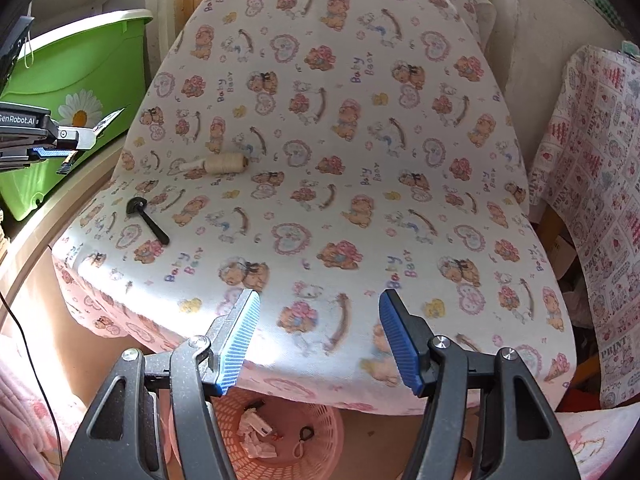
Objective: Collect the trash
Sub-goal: 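Grasp the black marker with the left tool, then grasp the black spoon with the right tool while the left holds the marker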
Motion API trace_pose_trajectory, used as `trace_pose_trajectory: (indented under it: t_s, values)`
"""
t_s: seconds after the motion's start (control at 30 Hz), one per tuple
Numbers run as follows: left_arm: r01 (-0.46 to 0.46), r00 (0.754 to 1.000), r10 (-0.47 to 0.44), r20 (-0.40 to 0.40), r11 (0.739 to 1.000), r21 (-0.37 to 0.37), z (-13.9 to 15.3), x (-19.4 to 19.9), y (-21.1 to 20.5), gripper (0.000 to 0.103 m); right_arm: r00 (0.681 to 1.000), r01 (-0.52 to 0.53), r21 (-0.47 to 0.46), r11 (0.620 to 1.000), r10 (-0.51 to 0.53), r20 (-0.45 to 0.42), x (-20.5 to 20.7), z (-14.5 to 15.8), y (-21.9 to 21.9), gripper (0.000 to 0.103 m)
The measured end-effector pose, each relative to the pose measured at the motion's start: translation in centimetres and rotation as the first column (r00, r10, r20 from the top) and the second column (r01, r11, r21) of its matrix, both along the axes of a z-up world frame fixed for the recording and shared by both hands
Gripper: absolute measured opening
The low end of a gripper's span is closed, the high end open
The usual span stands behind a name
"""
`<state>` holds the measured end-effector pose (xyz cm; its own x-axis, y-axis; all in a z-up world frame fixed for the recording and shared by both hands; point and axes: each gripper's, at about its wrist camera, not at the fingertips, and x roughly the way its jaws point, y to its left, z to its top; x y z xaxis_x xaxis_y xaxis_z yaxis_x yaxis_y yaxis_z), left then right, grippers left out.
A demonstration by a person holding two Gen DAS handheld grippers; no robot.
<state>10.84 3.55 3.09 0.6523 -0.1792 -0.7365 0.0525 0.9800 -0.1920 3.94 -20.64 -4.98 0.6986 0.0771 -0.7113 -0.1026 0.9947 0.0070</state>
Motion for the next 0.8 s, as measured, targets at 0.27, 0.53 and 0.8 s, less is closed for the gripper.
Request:
trace_pose_trajectory:
  t_s: [0.27,0.53,0.8]
  values:
    - [-0.078,0.995,0.082,-0.060,0.995,0.060,-0.7,0.9,2.0,0.017,0.990,-0.137,0.064,0.988,0.139,-0.019,3.5,-0.5,7.4,0.068]
    - [-0.106,0.986,0.101,-0.133,0.994,-0.031,-1.2,1.4,3.4,0.017,0.981,-0.192,0.019,0.981,0.192,-0.018,6.4,-1.3,12.1,0.068]
    - [-0.117,0.986,0.107,-0.127,0.991,-0.071,-0.7,1.6,4.3,0.017,0.966,-0.257,0.015,0.966,0.257,-0.024,7.5,-2.5,14.1,0.047]
